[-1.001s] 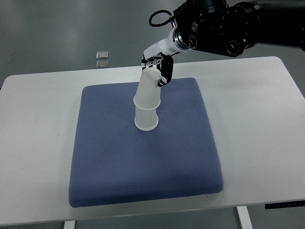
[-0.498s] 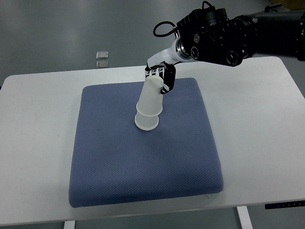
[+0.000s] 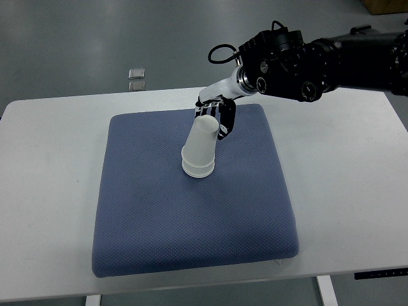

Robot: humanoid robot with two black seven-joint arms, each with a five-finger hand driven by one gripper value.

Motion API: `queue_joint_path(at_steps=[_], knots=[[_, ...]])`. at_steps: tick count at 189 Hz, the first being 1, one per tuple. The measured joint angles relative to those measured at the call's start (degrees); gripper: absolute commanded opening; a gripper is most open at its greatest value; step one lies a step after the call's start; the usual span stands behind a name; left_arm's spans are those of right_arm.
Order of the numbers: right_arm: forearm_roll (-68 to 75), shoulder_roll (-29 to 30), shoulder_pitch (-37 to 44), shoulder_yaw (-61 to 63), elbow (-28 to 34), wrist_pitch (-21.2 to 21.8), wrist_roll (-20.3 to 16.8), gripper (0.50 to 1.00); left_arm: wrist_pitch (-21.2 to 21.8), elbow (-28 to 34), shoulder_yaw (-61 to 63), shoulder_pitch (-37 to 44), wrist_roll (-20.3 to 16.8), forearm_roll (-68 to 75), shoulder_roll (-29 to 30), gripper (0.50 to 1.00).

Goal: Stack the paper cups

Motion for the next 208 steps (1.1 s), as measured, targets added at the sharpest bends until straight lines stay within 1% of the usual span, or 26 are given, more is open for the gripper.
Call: queue_joint_path(at_steps=[14, 42, 68, 88, 104, 121, 135, 163, 190, 208], knots=[[0.04, 0.00, -0.82, 0.34, -0.51, -0.09, 0.01, 0.913, 0.00, 0.00, 0.00, 0.00, 0.00, 0.00, 0.00, 1.000], [0.56, 0.00, -0.88, 1.68, -1.60, 0.47, 0.06, 0.915, 0.00, 0.03, 0.00, 0.00, 0.00, -0.01, 0.00, 1.000], [1.61, 0.00, 1.27, 5.13, -3.17, 1.49, 0.12, 0.913, 0.00, 0.02, 0.00, 0.00, 0.00, -0.01, 0.00, 1.000], [3.84, 0.00, 1.80, 8.76, -5.31, 1.78, 0.32, 0.913, 0.00, 0.02, 0.00, 0.00, 0.00, -0.01, 0.00, 1.000], [6.49, 0.00, 0.05, 11.98, -8.35, 1.28, 0.56, 0.913, 0.00, 0.02, 0.00, 0.04, 0.00, -0.01, 0.00, 1.000], [11.26, -0.14, -4.97, 18.23, -12.63, -0.32, 0.75, 0.913, 0.00, 0.03, 0.00, 0.08, 0.00, -0.01, 0.00, 1.000], [15.79, -1.91, -10.22, 25.86, -15.86, -2.37, 0.78, 0.913, 0.01, 0.07, 0.00, 0.10, 0.00, -0.01, 0.00, 1.000], [24.11, -5.64, -22.85, 47.09, -21.64, -3.93, 1.00, 0.915, 0.00, 0.17, 0.00, 0.12, 0.00, -0.01, 0.00, 1.000], [27.18, -5.58, -34.76, 69.46, -24.14, -4.04, 1.82, 0.919, 0.00, 0.09, 0.08, 0.11, 0.00, -0.01, 0.00, 1.000], [27.41, -3.96, -39.60, 79.45, -25.01, -4.07, 4.38, 0.919, 0.00, -0.07, 0.09, 0.10, 0.00, -0.01, 0.00, 1.000]])
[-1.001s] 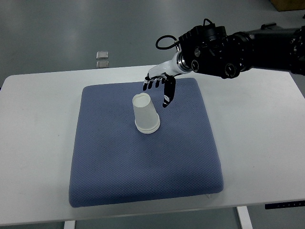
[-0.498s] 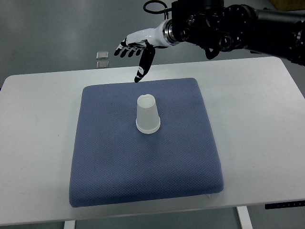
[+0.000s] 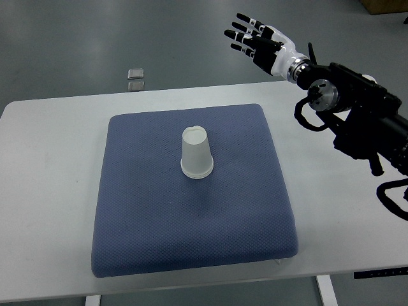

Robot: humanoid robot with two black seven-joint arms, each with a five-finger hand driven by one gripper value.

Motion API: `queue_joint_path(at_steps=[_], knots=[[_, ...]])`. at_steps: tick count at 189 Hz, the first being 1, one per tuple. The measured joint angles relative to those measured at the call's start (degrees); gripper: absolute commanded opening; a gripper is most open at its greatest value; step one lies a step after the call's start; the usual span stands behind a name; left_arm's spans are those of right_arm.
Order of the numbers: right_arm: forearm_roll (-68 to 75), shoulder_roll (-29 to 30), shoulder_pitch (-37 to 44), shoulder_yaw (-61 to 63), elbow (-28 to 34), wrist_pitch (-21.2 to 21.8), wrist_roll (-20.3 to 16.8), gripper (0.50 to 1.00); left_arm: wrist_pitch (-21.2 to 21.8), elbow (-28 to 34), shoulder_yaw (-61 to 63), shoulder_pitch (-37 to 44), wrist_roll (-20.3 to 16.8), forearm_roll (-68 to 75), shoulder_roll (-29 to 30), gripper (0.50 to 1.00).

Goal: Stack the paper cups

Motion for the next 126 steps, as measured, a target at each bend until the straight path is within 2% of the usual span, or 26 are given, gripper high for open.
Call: queue_joint_path(at_steps=[27, 71, 126], knots=[[0.14, 3.04, -5.00, 6.67, -1.47, 0.07, 2.90, 0.919, 0.00, -0.33, 0.00, -0.01, 0.00, 0.00, 0.00, 1.000], [0.47, 3.94, -10.22, 7.67, -1.83, 0.51, 6.86, 0.919, -0.07, -0.33, 0.00, -0.02, 0.00, 0.01, 0.00, 1.000], [0.58, 3.97, -12.40, 7.64, -1.78, 0.83, 7.58, 0.919, -0.20, -0.45, 0.00, -0.02, 0.01, 0.01, 0.00, 1.000]])
